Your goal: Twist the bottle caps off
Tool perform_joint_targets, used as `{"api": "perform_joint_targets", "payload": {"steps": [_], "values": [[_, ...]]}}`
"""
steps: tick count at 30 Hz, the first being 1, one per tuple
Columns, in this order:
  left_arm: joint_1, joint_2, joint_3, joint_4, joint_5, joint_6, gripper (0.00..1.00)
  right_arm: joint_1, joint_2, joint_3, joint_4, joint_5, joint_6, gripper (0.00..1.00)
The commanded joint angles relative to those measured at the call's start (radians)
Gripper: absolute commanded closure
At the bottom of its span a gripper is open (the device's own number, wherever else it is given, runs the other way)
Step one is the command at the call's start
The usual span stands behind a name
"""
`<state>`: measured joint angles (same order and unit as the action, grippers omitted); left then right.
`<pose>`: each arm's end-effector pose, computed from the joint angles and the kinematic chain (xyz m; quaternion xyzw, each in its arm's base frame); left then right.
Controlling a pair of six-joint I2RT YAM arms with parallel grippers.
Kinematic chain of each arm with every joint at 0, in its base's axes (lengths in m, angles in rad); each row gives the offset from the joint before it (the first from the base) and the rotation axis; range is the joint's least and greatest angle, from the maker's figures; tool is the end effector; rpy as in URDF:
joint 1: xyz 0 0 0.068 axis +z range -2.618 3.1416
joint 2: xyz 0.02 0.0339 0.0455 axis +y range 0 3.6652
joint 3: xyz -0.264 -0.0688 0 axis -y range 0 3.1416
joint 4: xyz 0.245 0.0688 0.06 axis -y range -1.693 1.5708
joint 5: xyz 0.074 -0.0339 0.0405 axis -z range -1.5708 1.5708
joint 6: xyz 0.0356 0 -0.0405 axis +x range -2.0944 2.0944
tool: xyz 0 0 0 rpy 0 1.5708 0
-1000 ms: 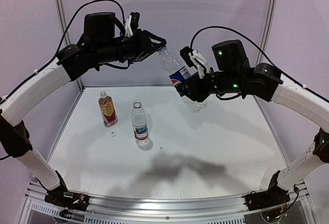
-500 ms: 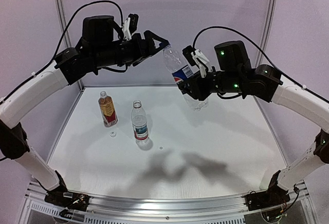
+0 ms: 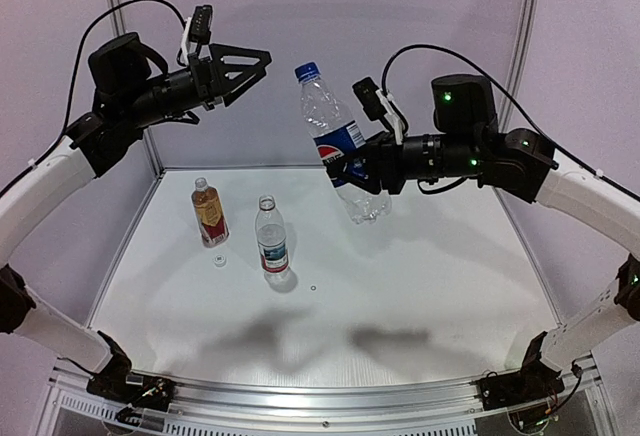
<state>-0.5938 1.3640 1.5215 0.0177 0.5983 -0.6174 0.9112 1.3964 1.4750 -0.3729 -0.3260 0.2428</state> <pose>0.2376 -0.1846 0.4876 0.2186 0.6166 -0.5725 0.4942 0.1851 0.2573 0.4213 -0.3513 0.7169 0.4299 0.4216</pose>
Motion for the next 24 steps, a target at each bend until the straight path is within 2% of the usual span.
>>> {"api": "perform_joint_targets", "payload": {"steps": [1, 16, 20, 24], "values": [[0.005, -0.005, -0.012, 0.124, 0.141, -0.065, 0.21, -0.002, 0.026, 0.040, 0.070, -0.124, 0.074, 0.59], [-0.052, 0.092, 0.079, 0.168, 0.151, -0.094, 0.41, -0.002, 0.057, 0.054, 0.095, -0.211, 0.118, 0.60], [-0.062, 0.118, 0.102, 0.156, 0.161, -0.093, 0.44, -0.002, 0.069, 0.060, 0.097, -0.221, 0.126, 0.60], [-0.067, 0.125, 0.104, 0.138, 0.153, -0.086, 0.55, -0.003, 0.086, 0.075, 0.083, -0.233, 0.128, 0.61]]}}
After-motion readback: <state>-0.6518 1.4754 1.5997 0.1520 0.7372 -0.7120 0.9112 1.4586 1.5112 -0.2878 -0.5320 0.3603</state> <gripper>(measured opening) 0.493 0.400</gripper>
